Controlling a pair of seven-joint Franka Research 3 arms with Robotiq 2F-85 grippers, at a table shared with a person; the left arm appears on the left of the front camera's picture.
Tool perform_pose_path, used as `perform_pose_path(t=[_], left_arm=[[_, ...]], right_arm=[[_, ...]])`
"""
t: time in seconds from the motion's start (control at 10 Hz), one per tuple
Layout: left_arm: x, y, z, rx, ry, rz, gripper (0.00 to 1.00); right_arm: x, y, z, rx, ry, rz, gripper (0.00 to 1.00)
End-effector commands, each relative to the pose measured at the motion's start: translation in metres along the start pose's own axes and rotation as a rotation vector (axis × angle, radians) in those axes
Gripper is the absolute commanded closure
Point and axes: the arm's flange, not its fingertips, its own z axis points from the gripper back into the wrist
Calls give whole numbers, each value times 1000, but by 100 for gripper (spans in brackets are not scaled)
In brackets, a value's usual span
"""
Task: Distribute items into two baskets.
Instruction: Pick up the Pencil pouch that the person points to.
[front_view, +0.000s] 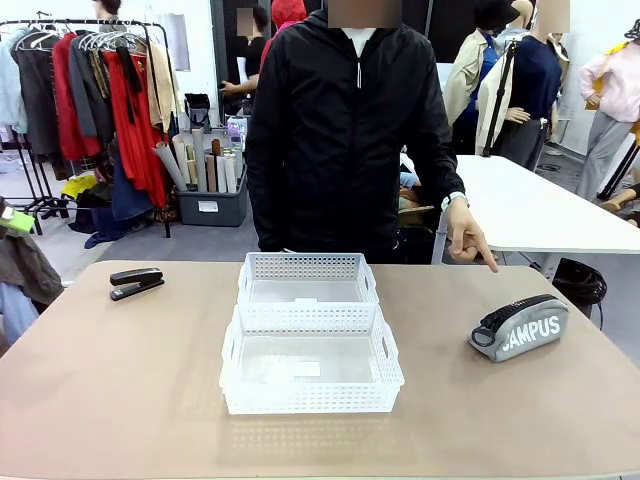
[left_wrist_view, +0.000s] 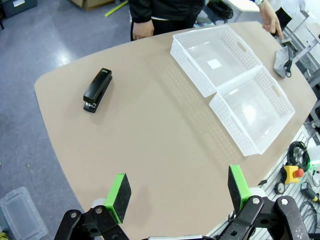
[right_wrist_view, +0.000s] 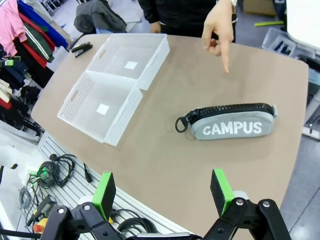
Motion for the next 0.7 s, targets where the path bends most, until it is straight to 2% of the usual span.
perform_pose_path(t=[0.0, 0.6], left_arm=[[1, 1, 0, -10, -8, 2, 0], [1, 1, 0, -10, -8, 2, 0]], right_arm=[[0, 1, 1, 14, -11, 5, 0], [0, 1, 1, 14, -11, 5, 0]])
